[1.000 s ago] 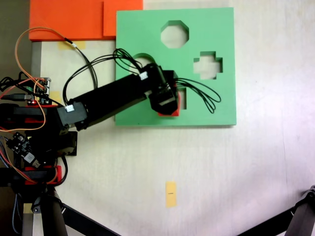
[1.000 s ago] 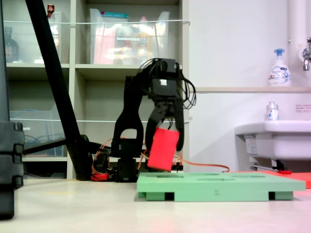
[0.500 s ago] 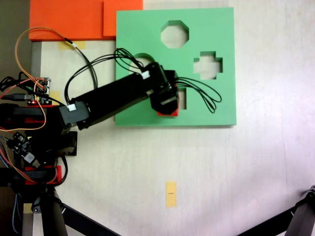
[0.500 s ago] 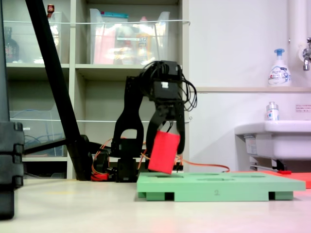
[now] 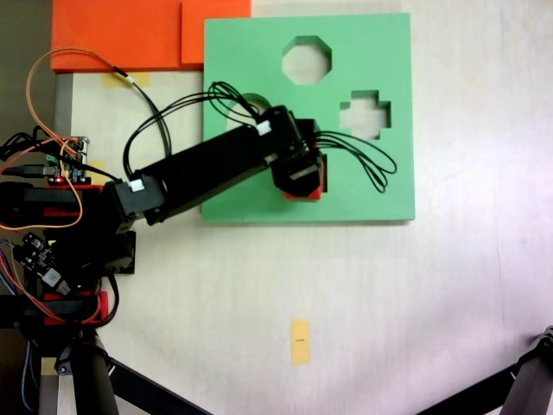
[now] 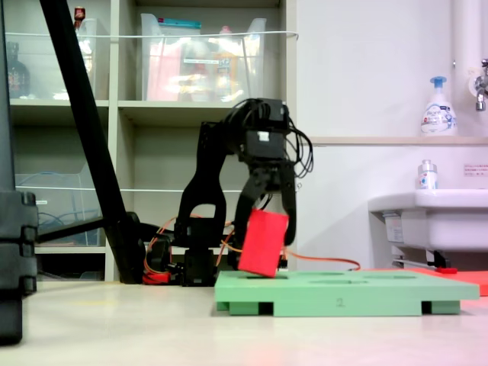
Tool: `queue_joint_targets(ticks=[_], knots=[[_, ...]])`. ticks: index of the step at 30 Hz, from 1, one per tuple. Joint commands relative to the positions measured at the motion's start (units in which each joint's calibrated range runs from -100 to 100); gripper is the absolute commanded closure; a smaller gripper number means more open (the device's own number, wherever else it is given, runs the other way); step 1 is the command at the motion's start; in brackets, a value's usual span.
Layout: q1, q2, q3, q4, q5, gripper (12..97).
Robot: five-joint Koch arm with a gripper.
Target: Put the square block into the corresponding hole
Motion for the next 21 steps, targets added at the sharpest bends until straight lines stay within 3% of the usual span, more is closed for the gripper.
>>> queue_joint_targets(ticks=[1, 21], knots=[[0.5, -0.1, 4.3, 0.4, 0.4, 89.4], [1.4, 10.2, 6.0, 3.3, 0.2, 89.3]])
